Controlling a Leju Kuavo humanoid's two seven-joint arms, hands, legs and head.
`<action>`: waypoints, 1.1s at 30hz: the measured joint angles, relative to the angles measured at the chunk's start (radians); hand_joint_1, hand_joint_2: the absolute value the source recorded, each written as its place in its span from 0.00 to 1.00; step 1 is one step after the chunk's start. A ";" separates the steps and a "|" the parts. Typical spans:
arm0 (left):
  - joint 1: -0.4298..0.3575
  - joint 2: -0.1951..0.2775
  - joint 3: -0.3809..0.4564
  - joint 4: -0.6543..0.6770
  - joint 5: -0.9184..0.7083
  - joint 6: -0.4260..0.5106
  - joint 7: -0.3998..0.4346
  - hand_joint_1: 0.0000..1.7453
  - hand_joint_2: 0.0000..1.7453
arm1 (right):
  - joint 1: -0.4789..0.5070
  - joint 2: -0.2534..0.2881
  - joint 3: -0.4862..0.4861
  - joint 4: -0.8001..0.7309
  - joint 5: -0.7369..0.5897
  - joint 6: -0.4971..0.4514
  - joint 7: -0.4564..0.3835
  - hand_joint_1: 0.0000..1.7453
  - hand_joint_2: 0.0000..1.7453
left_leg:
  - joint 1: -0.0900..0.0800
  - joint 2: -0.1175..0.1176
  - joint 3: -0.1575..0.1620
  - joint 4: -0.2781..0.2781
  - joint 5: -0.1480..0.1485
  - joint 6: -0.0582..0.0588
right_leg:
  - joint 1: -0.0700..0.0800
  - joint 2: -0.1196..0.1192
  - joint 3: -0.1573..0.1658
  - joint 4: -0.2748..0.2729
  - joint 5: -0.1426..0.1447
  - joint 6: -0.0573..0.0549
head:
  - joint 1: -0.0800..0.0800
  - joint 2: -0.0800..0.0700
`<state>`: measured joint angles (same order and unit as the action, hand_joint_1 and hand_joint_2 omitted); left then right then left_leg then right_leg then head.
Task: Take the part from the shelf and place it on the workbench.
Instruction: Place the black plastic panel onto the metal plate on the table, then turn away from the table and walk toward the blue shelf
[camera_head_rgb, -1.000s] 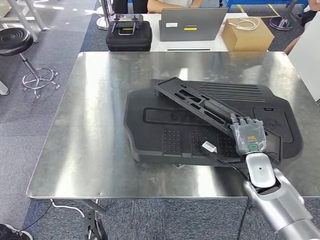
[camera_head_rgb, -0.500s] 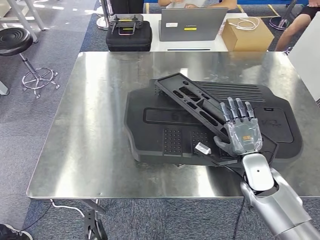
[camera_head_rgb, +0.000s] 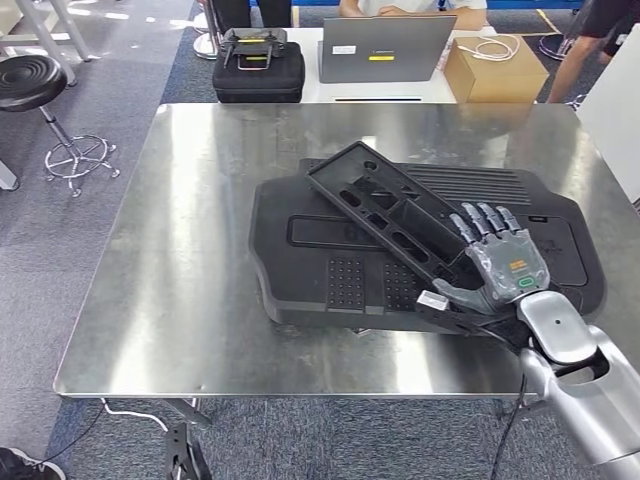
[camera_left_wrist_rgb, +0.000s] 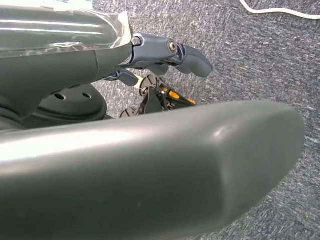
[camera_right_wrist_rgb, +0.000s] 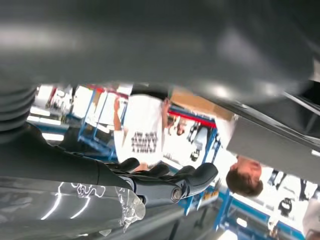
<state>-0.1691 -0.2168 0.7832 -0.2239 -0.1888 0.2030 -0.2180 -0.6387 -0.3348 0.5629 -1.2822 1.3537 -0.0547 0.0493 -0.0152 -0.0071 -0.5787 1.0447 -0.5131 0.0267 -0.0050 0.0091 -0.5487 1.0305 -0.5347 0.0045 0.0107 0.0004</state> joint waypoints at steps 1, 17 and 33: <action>0.001 0.000 0.000 0.000 0.000 0.000 -0.001 0.00 0.00 | -0.003 -0.007 0.000 -0.002 -0.011 0.004 -0.004 0.00 0.00 | 0.000 0.000 0.000 0.000 0.000 0.000 | 0.000 0.000 0.000 0.000 0.000 0.000 | 0.000 0.000; 0.004 0.002 0.000 0.000 0.000 0.003 -0.010 0.00 0.00 | 0.079 -0.101 -0.061 -0.121 -0.324 -0.104 -0.089 0.00 0.00 | 0.000 -0.001 0.000 0.000 0.000 0.000 | 0.000 -0.002 0.000 0.000 0.000 0.000 | 0.000 0.000; 0.006 0.002 -0.003 0.000 0.000 0.024 0.006 0.00 0.00 | 0.514 0.128 -0.367 -0.541 -0.302 -0.638 -0.305 0.00 1.00 | 0.001 -0.003 0.000 0.000 0.000 0.000 | 0.001 -0.003 0.000 0.000 -0.001 0.000 | 0.000 0.000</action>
<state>-0.1627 -0.2152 0.7805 -0.2239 -0.1888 0.2273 -0.2120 -0.1250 -0.2064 0.1962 -1.8228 1.0512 -0.6931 -0.2558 -0.0141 -0.0097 -0.5789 1.0442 -0.5134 0.0267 -0.0043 0.0066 -0.5484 1.0300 -0.5353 0.0046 0.0106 0.0004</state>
